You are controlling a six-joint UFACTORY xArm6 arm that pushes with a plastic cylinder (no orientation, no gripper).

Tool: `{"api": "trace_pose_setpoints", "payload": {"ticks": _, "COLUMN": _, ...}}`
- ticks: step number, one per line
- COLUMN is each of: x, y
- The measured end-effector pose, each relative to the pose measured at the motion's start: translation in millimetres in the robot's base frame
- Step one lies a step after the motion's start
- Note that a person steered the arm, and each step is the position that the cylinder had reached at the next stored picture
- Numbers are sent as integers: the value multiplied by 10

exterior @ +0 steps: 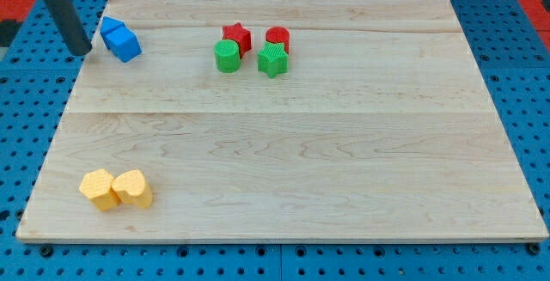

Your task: Slide the blue cube vertically to the bottom of the blue triangle

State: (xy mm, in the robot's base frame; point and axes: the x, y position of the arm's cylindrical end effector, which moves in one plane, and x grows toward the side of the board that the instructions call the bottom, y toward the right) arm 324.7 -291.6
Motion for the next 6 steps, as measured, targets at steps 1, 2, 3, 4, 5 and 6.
{"api": "trace_pose_setpoints", "payload": {"ticks": 1, "x": -441, "y": 380}}
{"api": "trace_pose_setpoints", "payload": {"ticks": 2, "x": -685, "y": 758}}
{"api": "trace_pose_setpoints", "payload": {"ticks": 3, "x": -587, "y": 438}}
{"api": "trace_pose_setpoints", "payload": {"ticks": 4, "x": -443, "y": 379}}
{"api": "trace_pose_setpoints", "payload": {"ticks": 5, "x": -125, "y": 448}}
{"api": "trace_pose_setpoints", "payload": {"ticks": 6, "x": 49, "y": 463}}
